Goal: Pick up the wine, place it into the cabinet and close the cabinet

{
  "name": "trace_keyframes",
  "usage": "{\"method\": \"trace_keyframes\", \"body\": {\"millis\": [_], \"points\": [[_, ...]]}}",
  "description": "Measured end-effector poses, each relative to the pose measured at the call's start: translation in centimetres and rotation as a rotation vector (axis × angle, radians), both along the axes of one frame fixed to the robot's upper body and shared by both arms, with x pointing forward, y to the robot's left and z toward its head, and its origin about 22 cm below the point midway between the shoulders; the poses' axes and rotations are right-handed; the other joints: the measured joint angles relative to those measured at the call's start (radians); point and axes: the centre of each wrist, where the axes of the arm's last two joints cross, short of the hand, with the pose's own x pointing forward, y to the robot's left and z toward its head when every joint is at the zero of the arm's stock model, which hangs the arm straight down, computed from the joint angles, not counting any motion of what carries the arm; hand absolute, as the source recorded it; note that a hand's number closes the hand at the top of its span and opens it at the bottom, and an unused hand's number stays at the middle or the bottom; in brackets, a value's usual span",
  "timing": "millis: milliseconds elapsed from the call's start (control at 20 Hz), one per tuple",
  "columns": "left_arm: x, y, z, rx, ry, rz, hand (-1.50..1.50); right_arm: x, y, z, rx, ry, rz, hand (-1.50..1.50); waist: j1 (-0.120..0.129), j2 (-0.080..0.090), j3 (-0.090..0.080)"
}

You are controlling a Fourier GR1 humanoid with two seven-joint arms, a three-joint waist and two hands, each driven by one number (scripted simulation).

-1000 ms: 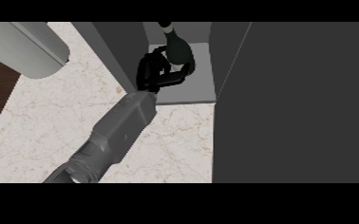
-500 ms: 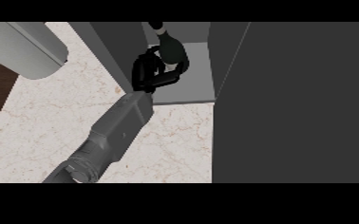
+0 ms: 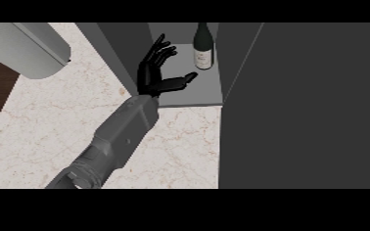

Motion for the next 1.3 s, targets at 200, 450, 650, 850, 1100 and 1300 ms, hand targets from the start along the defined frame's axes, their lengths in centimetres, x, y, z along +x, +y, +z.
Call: {"method": "trace_keyframes", "body": {"millis": [200,450,650,850,1100,1300], "points": [[-0.2,-0.3,0.1,0.0,-0.017,-0.023,-1.5,-0.5,0.1,0.3,-0.015,-0.003,-0.001,-1.5,0.009,-0.002,-0.001],[-0.9,-1.1,0.1,0.006,-0.03,-0.055,-1.5,-0.5,-0.6,0.3,-0.013,0.003,-0.014,-1.5,0.029,-0.011,0.001],[-2.1,-1.5,0.1,0.012,-0.04,-0.1,-1.5,-1.1,-0.7,0.8,-0.012,0.009,-0.021,-1.5,0.047,-0.022,0.005],[-4.3,-1.5,0.2,0.019,-0.048,-0.16,-1.5,-1.5,-0.3,1.2,-0.014,0.016,-0.03,-1.5,0.067,-0.032,0.008],[-7.4,-0.2,2.3,0.034,-0.072,-0.226,-1.5,-1.6,-0.1,1.3,-0.014,0.012,-0.031,-1.5,0.073,-0.035,0.011],[-10.7,1.4,4.4,0.03,-0.08,-0.242,-1.5,-1.3,-0.4,1.5,-0.013,0.004,-0.025,-1.5,0.069,-0.032,0.011]]}}
